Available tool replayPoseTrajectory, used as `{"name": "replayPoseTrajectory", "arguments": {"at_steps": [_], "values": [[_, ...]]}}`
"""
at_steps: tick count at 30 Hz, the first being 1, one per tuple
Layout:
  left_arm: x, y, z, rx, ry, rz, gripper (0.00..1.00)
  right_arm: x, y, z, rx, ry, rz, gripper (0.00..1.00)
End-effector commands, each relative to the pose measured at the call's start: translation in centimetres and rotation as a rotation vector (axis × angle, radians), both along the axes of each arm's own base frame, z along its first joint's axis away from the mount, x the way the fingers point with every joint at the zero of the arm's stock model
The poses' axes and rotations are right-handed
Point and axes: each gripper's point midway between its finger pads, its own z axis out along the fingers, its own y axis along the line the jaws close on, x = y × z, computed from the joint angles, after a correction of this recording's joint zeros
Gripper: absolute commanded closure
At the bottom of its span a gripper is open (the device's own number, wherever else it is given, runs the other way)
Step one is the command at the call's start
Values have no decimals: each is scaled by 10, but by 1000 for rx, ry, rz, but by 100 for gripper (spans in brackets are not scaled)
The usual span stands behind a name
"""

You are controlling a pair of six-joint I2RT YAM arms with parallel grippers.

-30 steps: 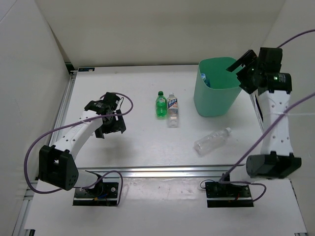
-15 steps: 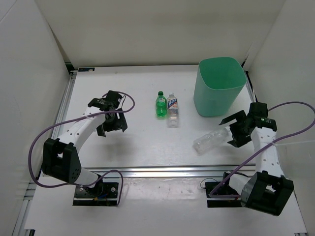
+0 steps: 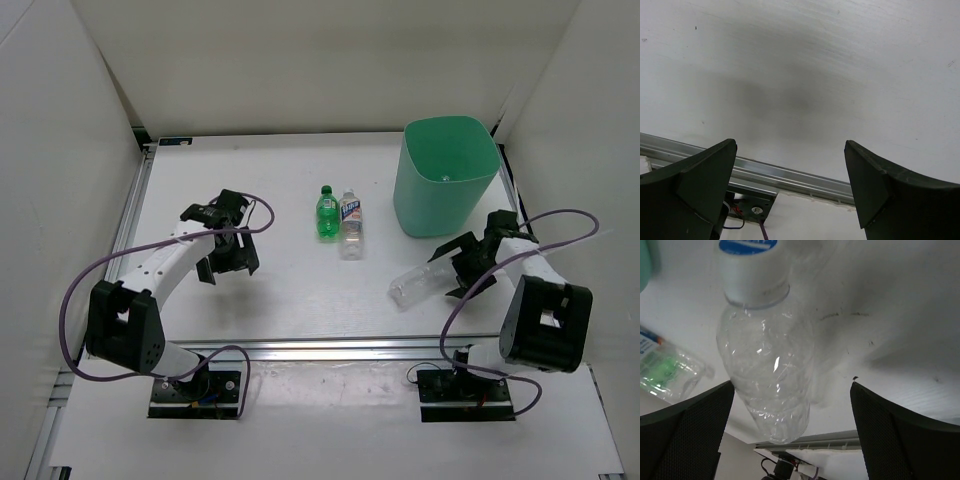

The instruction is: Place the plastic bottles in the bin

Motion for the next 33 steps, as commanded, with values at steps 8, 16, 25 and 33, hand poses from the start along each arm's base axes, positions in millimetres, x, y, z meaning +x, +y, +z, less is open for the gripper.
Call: {"name": "replayPoseTrajectory", "arguments": {"at_steps": [8,16,25,33], "values": [[-8,0,5,-19,-25,-24,0,17,-2,-26,-14,8,94,13],[-3,0,7,-11,-36,-22,0,-23,-10,47,-113,-2,70,49],[10,-2,6,-7,-23,-13,0,47,-34,303,-327,-596,6,49],[31,-28,14,-108,-19,-66,0,145,-81,370,-534,-743,-55,44]]}}
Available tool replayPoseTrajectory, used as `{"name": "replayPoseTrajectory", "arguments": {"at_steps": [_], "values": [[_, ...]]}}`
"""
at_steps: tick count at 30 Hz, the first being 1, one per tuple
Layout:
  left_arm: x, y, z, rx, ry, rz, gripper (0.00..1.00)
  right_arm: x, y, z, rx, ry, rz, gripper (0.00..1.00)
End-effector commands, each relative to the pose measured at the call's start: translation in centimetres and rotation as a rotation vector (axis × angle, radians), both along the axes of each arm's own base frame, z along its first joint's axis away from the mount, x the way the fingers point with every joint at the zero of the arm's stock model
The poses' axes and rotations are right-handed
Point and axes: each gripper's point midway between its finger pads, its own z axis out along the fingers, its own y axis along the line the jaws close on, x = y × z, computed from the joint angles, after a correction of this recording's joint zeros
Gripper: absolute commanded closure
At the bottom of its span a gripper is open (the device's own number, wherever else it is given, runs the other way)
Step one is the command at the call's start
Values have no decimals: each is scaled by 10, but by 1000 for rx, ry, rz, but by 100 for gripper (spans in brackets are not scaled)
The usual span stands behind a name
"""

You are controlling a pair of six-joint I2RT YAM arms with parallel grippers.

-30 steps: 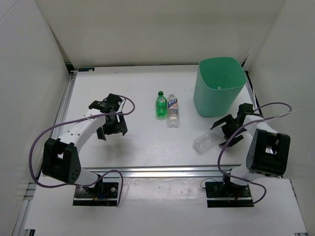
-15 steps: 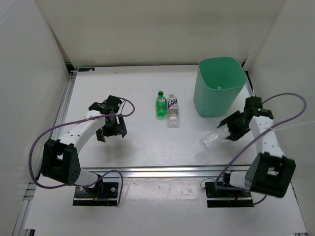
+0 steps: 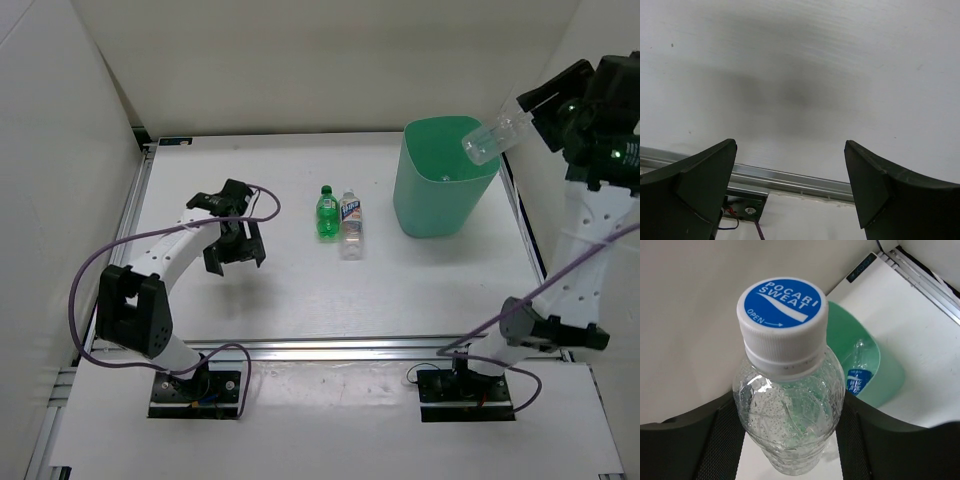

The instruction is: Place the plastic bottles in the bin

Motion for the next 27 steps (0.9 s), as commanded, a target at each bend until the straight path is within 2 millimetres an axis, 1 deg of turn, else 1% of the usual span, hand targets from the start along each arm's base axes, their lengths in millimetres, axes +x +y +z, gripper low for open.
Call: {"name": "replayPoseTrajectory", "arguments": {"at_steps": [1,2,3,4,5,6,7,8,9,10,11,14,15,16,17,18,19,20,21,22,23,24,25,26,27], "values": [[17,-18,18,-88,-51,-32,0,45,-18,-54,-33,155,-29,43],[26,-24,28,-115,-85,-38,0,56,-20,-57,-35,142,-29,42],[30,-27,34,-133,-99,-42,0,68,-15,-68,-47,156,3,34],[34,-30,40,-147,-115,-45,0,76,-11,-76,-63,165,25,30],[41,-35,52,-168,-146,-50,0,81,-12,-79,-75,173,31,24],[43,-36,57,-171,-155,-51,0,90,-8,-86,-74,186,42,15],[46,-37,63,-176,-171,-52,0,93,-4,-86,-87,183,79,9],[52,-39,72,-185,-199,-53,0,92,-2,-77,-97,159,95,3],[55,-40,80,-193,-222,-55,0,95,-1,-78,-102,160,112,0],[57,-43,85,-209,-233,-60,0,95,0,-78,-108,160,125,0],[63,-45,100,-220,-268,-62,0,88,1,-67,-123,136,127,0],[77,-52,119,-244,-301,-56,0,73,2,-65,-132,133,131,0],[91,-60,134,-272,-334,-49,0,60,4,-57,-135,117,130,0],[96,-63,137,-285,-334,-21,0,57,8,-71,-120,148,152,0],[102,-67,141,-347,-319,-2,0,52,12,-76,-101,160,159,0],[105,-79,138,-457,-282,-25,0,39,16,-72,-97,149,171,0],[120,-92,130,-583,-254,-3,0,34,19,-93,-68,200,179,0],[119,-102,131,-740,-175,0,0,23,25,-91,-59,193,184,0],[122,-108,127,-798,-138,8,0,17,28,-97,-50,206,197,0],[133,-116,118,-834,-105,7,0,13,33,-102,-49,212,208,0],[138,-119,119,-843,-96,4,0,3,36,-111,-39,231,219,0],[143,-125,119,-837,-91,-25,0,-2,36,-115,-37,241,220,0],[163,-129,124,-836,-119,-54,0,-6,37,-118,-36,247,220,0],[169,-136,125,-819,-129,-97,0,-12,39,-116,-34,236,228,0],[169,-141,120,-784,-102,-98,0,-16,39,-122,-42,250,234,0]]}}
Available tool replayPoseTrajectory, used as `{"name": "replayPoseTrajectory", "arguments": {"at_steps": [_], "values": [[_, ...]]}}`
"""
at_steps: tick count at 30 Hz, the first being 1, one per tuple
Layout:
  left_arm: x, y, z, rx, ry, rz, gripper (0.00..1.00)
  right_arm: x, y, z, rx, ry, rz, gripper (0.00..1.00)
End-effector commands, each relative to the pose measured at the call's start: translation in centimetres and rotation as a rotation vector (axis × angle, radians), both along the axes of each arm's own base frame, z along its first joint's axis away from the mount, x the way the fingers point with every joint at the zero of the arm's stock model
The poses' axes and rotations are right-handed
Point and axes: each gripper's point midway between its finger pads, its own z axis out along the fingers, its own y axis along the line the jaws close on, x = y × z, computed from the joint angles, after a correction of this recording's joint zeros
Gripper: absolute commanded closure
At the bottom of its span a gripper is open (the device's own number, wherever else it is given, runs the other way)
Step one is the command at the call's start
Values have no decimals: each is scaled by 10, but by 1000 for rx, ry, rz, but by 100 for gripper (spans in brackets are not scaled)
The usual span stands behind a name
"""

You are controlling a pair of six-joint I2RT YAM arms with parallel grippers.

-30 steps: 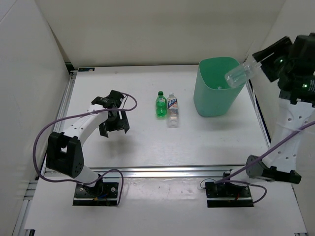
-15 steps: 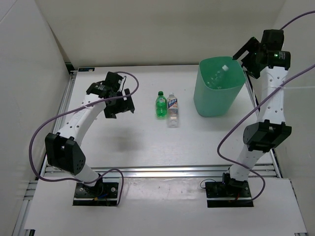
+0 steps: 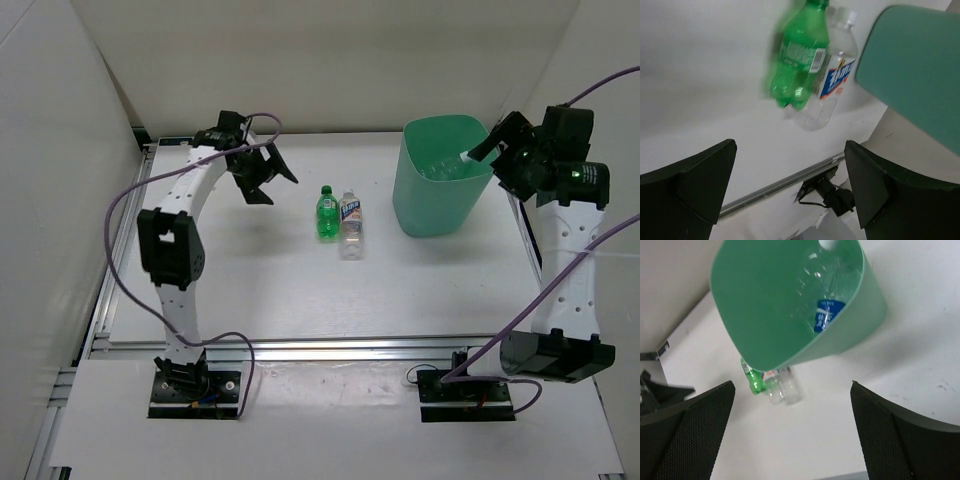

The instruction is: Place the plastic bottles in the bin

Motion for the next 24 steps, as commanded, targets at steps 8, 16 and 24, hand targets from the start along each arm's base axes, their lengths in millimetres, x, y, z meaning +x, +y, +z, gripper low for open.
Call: {"name": "replayPoseTrajectory", "arguments": {"at_steps": [8,16,24], "values": [[9,-91,9,-222,-44,-272,0,-20,7,-15,-8,12,46,0],[10,-92,-56,-2,5,-286,10,-31,11,-12,-12,5,73,0],[27,-78,-102,176,11,-272,12,-44,16,0,-11,-9,93,0]]}}
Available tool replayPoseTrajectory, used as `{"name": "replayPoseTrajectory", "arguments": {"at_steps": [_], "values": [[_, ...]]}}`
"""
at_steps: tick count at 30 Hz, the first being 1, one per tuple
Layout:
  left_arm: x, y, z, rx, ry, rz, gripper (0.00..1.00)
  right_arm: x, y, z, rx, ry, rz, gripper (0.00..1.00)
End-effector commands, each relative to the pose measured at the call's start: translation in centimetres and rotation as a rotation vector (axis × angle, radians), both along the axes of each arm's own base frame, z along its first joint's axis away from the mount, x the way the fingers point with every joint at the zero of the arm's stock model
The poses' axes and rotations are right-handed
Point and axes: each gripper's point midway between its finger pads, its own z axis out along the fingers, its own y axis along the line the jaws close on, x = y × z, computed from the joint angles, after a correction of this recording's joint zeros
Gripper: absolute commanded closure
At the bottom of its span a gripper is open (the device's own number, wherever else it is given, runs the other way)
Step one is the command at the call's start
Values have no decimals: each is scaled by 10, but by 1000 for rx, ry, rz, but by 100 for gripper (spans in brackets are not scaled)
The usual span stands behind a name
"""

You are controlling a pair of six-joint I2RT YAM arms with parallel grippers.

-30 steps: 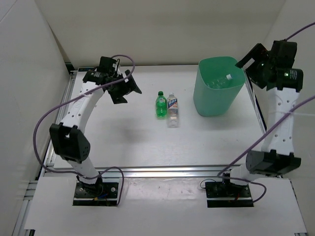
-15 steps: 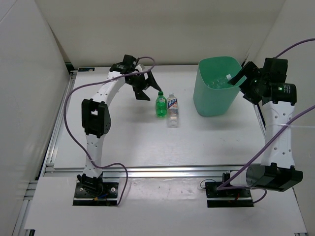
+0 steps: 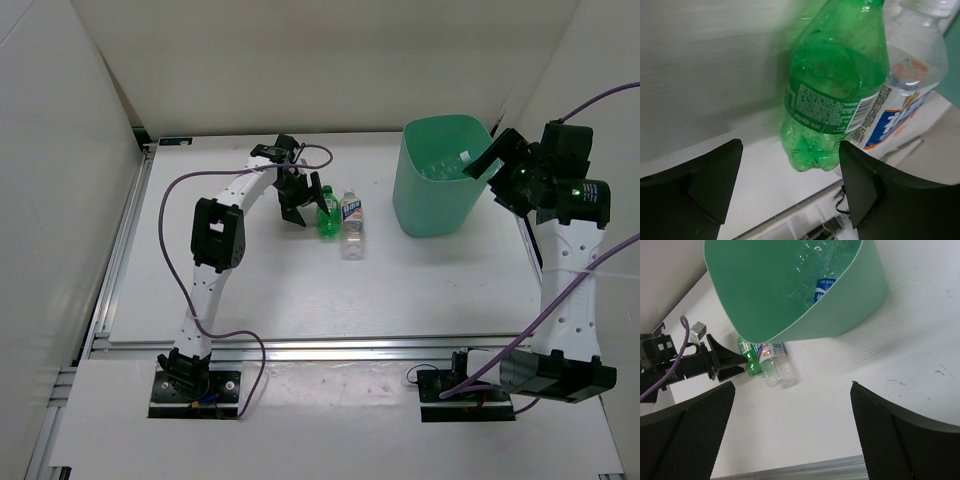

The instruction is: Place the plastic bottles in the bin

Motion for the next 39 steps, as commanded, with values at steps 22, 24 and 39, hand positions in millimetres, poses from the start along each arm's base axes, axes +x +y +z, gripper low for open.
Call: {"name": "replayPoseTrajectory", "arguments": {"at_steps": [22,24,39], "values": [[36,-35,39,-94,-225,-1,0,-31,7,1,-21,1,55,0],[36,-36,33,-91,-208,7,0,-31,7,1,-21,1,55,0],[29,-52,-8,-170,-86,-6,11,-36,11,2,-18,-8,76,0]]}}
